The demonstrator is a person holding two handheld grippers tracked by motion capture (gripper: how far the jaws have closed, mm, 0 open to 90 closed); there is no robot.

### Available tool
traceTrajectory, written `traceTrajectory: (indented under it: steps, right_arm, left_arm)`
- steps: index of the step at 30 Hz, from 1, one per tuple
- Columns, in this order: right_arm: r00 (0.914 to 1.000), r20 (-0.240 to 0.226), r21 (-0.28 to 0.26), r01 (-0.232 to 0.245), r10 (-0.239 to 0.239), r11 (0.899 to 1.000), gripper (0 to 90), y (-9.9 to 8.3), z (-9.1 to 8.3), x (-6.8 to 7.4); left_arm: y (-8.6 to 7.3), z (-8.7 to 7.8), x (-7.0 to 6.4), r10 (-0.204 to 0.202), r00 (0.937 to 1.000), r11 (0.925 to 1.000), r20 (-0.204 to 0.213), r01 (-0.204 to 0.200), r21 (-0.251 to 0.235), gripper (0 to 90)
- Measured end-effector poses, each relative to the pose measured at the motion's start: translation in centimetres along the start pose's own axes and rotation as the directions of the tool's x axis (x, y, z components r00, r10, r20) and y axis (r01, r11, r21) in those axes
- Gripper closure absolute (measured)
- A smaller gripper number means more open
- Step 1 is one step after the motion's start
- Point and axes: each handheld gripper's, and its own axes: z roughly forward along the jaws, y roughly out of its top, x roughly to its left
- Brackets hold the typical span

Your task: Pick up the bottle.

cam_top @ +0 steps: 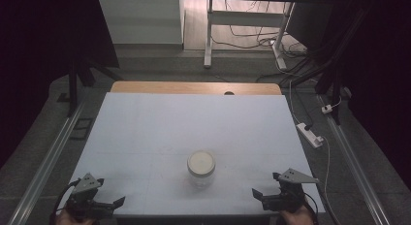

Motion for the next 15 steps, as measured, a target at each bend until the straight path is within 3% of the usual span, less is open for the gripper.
traceTrajectory:
  steps: [15]
  right_arm:
    - [0.9996, -0.025, 0.015, 0.012, -0.012, 1.0, 0.0, 0.05, 0.17, 0.02]
  left_arm:
    - [0.06, 0.12, 0.3, -0.01, 0.9992, 0.9999, 0.038, 0.009, 0.005, 0.0]
